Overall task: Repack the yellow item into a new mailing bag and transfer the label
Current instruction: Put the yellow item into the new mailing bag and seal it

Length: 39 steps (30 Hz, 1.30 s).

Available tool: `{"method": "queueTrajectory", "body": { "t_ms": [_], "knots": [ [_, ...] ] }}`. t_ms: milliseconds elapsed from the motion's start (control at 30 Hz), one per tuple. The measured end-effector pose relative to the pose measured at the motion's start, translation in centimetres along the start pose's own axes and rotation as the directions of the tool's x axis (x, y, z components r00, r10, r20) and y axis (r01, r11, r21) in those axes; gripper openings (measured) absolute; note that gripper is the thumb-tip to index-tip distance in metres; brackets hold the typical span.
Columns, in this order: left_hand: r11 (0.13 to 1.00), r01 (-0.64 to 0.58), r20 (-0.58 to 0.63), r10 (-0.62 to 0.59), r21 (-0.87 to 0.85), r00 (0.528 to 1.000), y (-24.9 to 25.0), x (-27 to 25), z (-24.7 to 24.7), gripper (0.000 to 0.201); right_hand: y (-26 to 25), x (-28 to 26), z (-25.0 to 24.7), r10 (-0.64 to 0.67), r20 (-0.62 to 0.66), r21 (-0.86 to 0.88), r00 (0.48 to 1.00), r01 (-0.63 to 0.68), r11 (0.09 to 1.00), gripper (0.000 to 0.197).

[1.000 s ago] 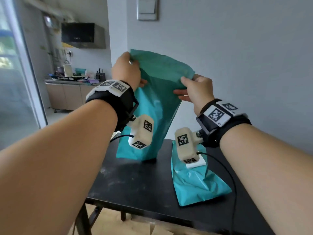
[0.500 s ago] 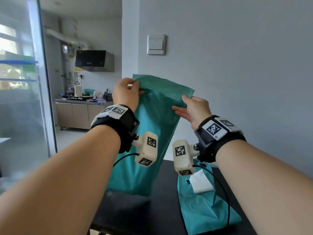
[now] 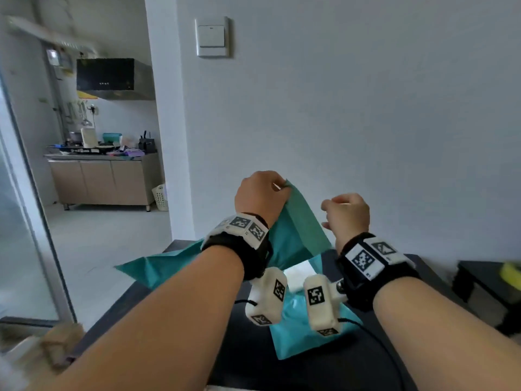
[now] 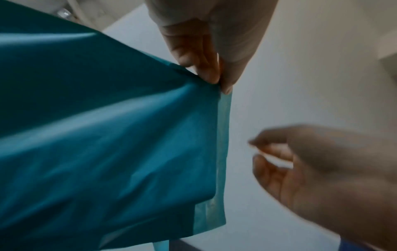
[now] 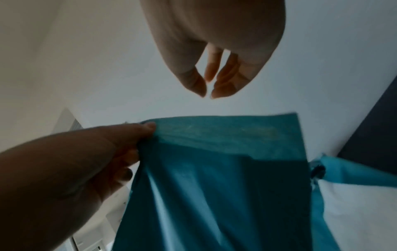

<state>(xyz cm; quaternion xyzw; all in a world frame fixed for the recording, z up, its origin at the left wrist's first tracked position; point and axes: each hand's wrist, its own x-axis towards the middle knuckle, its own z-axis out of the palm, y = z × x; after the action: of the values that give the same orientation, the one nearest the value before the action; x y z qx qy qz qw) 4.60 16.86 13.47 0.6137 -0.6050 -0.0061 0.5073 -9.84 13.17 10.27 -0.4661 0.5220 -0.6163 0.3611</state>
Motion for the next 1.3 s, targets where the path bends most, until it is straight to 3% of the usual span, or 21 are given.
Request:
{"method": "queueTrajectory", "body": {
  "t_ms": [100, 200, 300, 367, 433, 500, 600, 700, 800, 900, 967, 1033, 1067, 1233, 1300],
  "knots": [
    [0.996, -0.051, 0.083, 0.044, 0.079, 0.996, 0.6, -1.6, 3.4, 0.015, 0.2, 0.0, -2.2, -0.015, 0.134, 0.029, 0.991, 0.011, 1.0, 0.005],
    [0.996, -0.027, 0.11, 0.017, 0.089, 0.994, 0.4, -2.7, 5.3, 0.015, 1.9, 1.0, -4.1, -0.008, 0.151, -0.145, 0.988, 0.03, 0.989, 0.026],
    [0.999, 0.002, 0.112, -0.006, 0.035, 0.994, -0.3, -3.2, 5.8, 0.015, 5.3, 1.8, -5.5, 0.162, 0.242, -0.356, 0.957, -0.068, 0.932, 0.047],
    [1.0, 0.002, 0.106, -0.001, -0.009, 0.994, -0.7, -3.3, 5.6, 0.014, 7.3, 1.8, -5.8, 0.339, 0.29, -0.387, 0.895, -0.214, 0.897, 0.052],
    [0.998, 0.006, 0.086, -0.001, -0.059, 0.996, -1.0, -2.9, 5.3, 0.011, 8.3, 1.6, -5.8, 0.435, 0.354, -0.307, 0.828, -0.337, 0.89, 0.049],
    [0.994, 0.022, 0.068, -0.015, -0.104, 0.998, -1.3, -2.5, 5.0, 0.009, 8.7, 1.5, -5.3, 0.455, 0.397, -0.269, 0.797, -0.373, 0.888, 0.044],
    [0.986, 0.03, 0.066, -0.019, -0.165, 0.998, -1.7, -2.0, 4.5, 0.01, 9.2, 1.6, -4.5, 0.416, 0.366, -0.268, 0.832, -0.334, 0.904, 0.03],
    [0.977, 0.035, 0.067, -0.022, -0.212, 0.998, -1.9, -2.0, 4.3, 0.01, 9.1, 2.1, -3.9, 0.442, 0.293, -0.206, 0.848, -0.396, 0.895, 0.003],
    [0.963, 0.078, 0.133, -0.045, -0.257, 0.99, -1.7, -2.1, 4.2, 0.008, 9.4, 2.5, -3.6, 0.462, 0.249, -0.182, 0.851, -0.428, 0.885, 0.008],
    [0.96, 0.144, 0.399, -0.037, -0.241, 0.916, -1.2, -2.0, 3.7, 0.011, 9.6, 2.7, -3.3, 0.405, 0.184, -0.155, 0.896, -0.38, 0.912, 0.018],
    [0.961, 0.196, 0.595, -0.043, -0.194, 0.802, -0.9, -1.8, 3.2, 0.015, 9.8, 3.0, -3.4, 0.305, 0.144, -0.237, 0.941, -0.267, 0.934, 0.015],
    [0.962, 0.238, 0.709, -0.074, -0.136, 0.702, -0.9, -1.3, 3.0, 0.022, 9.6, 3.5, -3.6, 0.188, 0.15, -0.339, 0.971, -0.128, 0.932, 0.012],
    [0.963, 0.245, 0.721, -0.091, -0.111, 0.687, -1.1, -0.9, 3.2, 0.023, 9.4, 3.7, -3.7, 0.16, 0.167, -0.35, 0.973, -0.093, 0.932, 0.013],
    [0.978, 0.203, 0.647, -0.182, 0.042, 0.741, -2.2, 1.0, 6.5, 0.018, 8.7, 4.9, -3.5, 0.123, 0.369, -0.248, 0.921, -0.03, 0.968, 0.017],
    [0.968, 0.243, 0.668, -0.224, 0.067, 0.71, -2.8, 1.2, 8.7, 0.023, 8.2, 5.2, -3.6, 0.078, 0.44, -0.254, 0.894, 0.04, 0.966, 0.021]
  ]
}}
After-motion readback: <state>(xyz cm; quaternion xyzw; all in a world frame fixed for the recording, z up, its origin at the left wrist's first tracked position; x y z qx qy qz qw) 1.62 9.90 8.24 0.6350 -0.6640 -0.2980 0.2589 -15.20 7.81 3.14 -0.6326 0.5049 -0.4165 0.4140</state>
